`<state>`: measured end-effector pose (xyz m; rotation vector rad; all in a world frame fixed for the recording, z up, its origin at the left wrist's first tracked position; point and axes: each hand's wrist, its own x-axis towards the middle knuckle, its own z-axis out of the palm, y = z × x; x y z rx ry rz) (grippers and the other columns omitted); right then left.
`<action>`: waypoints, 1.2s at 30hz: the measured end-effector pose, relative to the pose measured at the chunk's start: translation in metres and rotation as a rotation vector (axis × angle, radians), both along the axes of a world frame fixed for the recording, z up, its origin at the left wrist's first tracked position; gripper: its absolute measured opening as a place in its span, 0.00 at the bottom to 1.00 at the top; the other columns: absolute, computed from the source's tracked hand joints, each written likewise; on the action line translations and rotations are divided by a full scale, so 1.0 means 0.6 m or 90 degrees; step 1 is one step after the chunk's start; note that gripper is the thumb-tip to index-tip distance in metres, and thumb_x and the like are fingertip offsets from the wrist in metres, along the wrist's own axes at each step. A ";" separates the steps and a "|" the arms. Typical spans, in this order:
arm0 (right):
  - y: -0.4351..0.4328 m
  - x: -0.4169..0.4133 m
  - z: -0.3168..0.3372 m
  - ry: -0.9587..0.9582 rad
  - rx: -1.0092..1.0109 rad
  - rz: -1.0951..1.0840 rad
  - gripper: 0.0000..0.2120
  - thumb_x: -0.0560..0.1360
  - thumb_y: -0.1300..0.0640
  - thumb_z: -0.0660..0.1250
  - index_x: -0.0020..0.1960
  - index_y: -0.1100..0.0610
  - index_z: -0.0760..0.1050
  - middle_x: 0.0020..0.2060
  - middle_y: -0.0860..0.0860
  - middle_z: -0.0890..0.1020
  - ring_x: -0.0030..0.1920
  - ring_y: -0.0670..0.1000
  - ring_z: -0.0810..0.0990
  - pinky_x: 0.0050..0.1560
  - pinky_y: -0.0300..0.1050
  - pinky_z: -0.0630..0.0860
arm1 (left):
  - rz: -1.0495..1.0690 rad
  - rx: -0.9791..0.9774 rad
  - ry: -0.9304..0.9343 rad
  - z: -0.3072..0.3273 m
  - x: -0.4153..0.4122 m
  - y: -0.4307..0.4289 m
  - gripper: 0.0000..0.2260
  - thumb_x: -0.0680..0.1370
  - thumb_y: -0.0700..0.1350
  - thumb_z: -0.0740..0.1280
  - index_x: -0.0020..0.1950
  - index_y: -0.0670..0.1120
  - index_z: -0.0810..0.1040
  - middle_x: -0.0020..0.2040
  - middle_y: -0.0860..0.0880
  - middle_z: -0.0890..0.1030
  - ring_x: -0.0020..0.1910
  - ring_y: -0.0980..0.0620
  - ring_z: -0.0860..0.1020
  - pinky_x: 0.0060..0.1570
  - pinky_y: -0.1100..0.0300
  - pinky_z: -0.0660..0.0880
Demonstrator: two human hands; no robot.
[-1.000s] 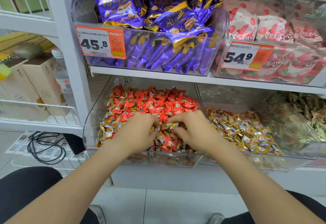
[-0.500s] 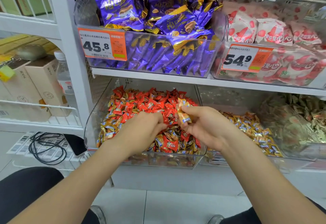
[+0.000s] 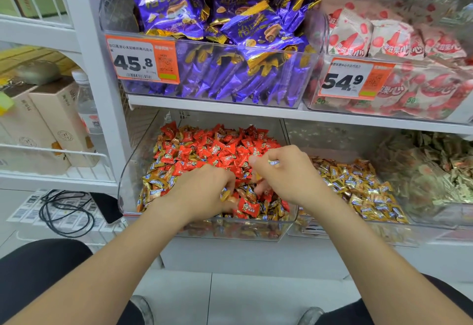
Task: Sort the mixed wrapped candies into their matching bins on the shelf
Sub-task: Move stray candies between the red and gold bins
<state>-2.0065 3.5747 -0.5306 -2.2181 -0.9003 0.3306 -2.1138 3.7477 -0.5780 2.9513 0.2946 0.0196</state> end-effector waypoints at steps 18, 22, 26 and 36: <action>0.032 -0.016 -0.067 -0.346 -0.303 0.104 0.19 0.81 0.39 0.68 0.53 0.56 0.82 0.51 0.52 0.76 0.51 0.60 0.80 0.44 0.50 0.71 | 0.147 -0.248 -0.090 0.011 -0.018 0.021 0.21 0.81 0.55 0.66 0.41 0.38 0.78 0.27 0.44 0.74 0.26 0.50 0.69 0.30 0.57 0.66; 0.039 -0.018 -0.063 -0.288 -0.346 0.109 0.21 0.80 0.40 0.70 0.51 0.60 0.78 0.47 0.54 0.78 0.50 0.61 0.80 0.43 0.50 0.70 | 0.180 -0.340 -0.083 0.030 -0.021 0.010 0.14 0.84 0.50 0.56 0.43 0.44 0.70 0.35 0.45 0.73 0.31 0.48 0.67 0.34 0.55 0.64; 0.038 -0.020 -0.070 -0.330 -0.349 0.091 0.17 0.81 0.43 0.70 0.58 0.57 0.76 0.49 0.56 0.82 0.53 0.63 0.82 0.43 0.51 0.70 | 0.201 -0.366 -0.110 0.040 -0.020 0.001 0.20 0.85 0.54 0.54 0.35 0.46 0.64 0.31 0.48 0.65 0.31 0.48 0.63 0.35 0.53 0.59; 0.018 0.012 -0.064 -0.228 -0.219 0.077 0.16 0.82 0.48 0.67 0.39 0.54 0.79 0.30 0.51 0.80 0.33 0.52 0.81 0.39 0.49 0.80 | 0.105 -0.189 -0.070 0.001 -0.017 0.016 0.12 0.85 0.44 0.60 0.53 0.58 0.81 0.39 0.54 0.83 0.33 0.58 0.79 0.33 0.65 0.74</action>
